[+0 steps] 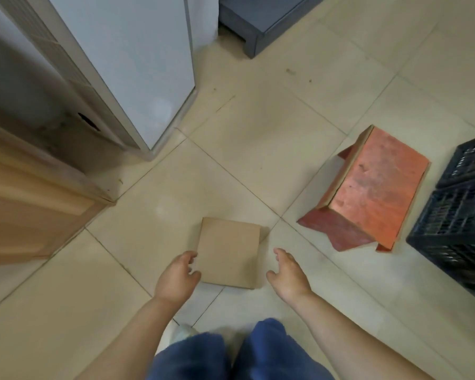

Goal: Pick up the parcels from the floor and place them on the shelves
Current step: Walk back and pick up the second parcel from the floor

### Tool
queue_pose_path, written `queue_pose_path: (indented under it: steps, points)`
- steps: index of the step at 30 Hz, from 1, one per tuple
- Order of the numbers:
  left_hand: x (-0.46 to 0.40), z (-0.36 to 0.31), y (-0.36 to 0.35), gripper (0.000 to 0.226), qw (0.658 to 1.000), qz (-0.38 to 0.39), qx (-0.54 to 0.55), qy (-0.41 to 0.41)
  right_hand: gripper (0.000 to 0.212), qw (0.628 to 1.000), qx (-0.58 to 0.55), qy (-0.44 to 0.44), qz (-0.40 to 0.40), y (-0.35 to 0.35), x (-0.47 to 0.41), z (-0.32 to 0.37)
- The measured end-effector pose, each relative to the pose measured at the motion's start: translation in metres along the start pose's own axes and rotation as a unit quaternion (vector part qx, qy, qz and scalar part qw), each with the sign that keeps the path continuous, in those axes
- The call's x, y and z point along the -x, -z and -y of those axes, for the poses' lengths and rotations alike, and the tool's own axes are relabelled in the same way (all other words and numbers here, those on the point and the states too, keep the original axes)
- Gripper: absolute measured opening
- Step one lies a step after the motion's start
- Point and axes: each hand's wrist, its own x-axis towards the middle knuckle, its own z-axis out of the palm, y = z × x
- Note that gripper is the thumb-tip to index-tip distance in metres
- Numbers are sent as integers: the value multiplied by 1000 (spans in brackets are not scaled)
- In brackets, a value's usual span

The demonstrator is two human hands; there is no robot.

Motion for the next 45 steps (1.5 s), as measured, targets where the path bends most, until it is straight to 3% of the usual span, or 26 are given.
queue_pose_path:
  steps: [5, 13, 19, 21, 31, 35, 38, 45]
  points:
    - [-84, 61, -61, 47, 1000, 14, -6, 23, 61, 999, -20, -24, 12, -66, -91, -39]
    - [-183, 132, -116, 66, 991, 69, -101, 60, 52, 996, -50, -74, 13, -154, -192, -85]
    - [-205, 146, -141, 78, 995, 68, 21, 68, 69, 976, -189, -103, 46, -190, -214, -101]
    - [-201, 146, -142, 82, 994, 66, 47, 79, 63, 964, -238, -112, 44, -190, -210, -97]
    - [-131, 99, -83, 55, 995, 3, 74, 61, 50, 956, -271, -107, 43, -121, -142, -53]
    - [-81, 56, -34, 47, 992, -47, 105, 51, 63, 960, -263, -82, 42, -73, -93, -16]
    - [-35, 18, 7, 36, 985, -70, 149, 59, 55, 966, -251, -52, 42, -25, -49, 20]
    - [68, -63, 121, 38, 969, -131, 205, 33, 60, 976, -218, 25, 8, 85, 54, 115]
